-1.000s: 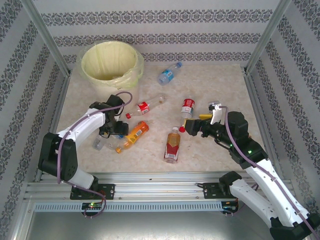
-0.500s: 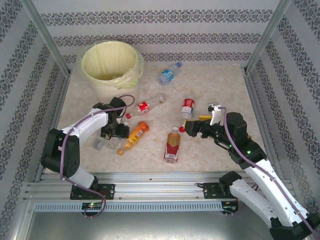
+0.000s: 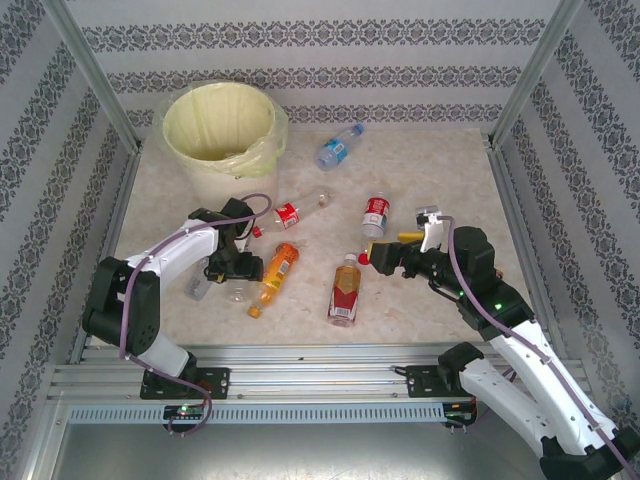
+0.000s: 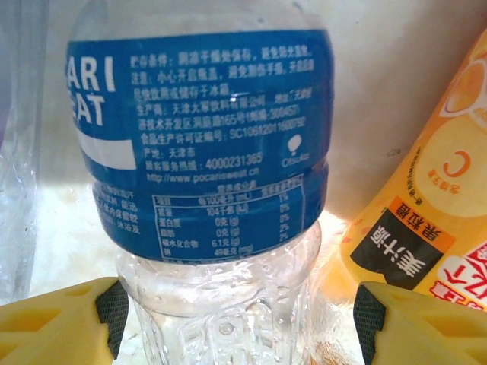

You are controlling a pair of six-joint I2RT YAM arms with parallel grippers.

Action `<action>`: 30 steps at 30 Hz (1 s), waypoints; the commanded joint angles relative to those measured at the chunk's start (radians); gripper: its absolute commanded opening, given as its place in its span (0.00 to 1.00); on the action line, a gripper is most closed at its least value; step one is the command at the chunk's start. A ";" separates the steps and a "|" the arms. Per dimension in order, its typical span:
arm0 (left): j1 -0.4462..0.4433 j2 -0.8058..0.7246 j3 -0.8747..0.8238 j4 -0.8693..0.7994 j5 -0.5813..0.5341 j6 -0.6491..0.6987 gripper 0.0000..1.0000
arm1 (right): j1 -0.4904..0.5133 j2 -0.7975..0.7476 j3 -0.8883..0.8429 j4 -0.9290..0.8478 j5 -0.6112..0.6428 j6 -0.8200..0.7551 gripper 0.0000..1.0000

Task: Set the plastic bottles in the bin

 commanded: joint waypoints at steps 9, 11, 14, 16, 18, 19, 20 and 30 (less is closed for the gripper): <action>-0.012 0.051 -0.052 0.016 -0.023 -0.055 0.81 | -0.010 -0.014 -0.019 0.019 -0.004 0.007 0.97; -0.012 0.060 -0.057 0.028 -0.010 -0.058 0.81 | -0.010 -0.014 -0.022 0.021 -0.004 0.010 0.97; -0.013 0.065 -0.065 0.049 0.016 -0.064 0.81 | -0.009 -0.014 -0.023 0.021 -0.004 0.011 0.97; -0.013 0.067 -0.069 0.058 0.024 -0.067 0.81 | -0.010 -0.015 -0.025 0.021 -0.002 0.011 0.97; -0.013 0.067 -0.071 0.061 0.026 -0.068 0.80 | -0.010 -0.015 -0.026 0.022 -0.001 0.011 0.97; -0.012 0.067 -0.071 0.060 0.026 -0.068 0.79 | -0.010 -0.014 -0.026 0.021 -0.002 0.011 0.97; -0.012 0.064 -0.071 0.058 0.025 -0.068 0.78 | -0.010 -0.014 -0.026 0.021 -0.002 0.011 0.97; -0.014 0.012 -0.033 0.010 0.020 -0.061 0.66 | -0.011 -0.005 -0.025 0.029 -0.006 0.013 0.97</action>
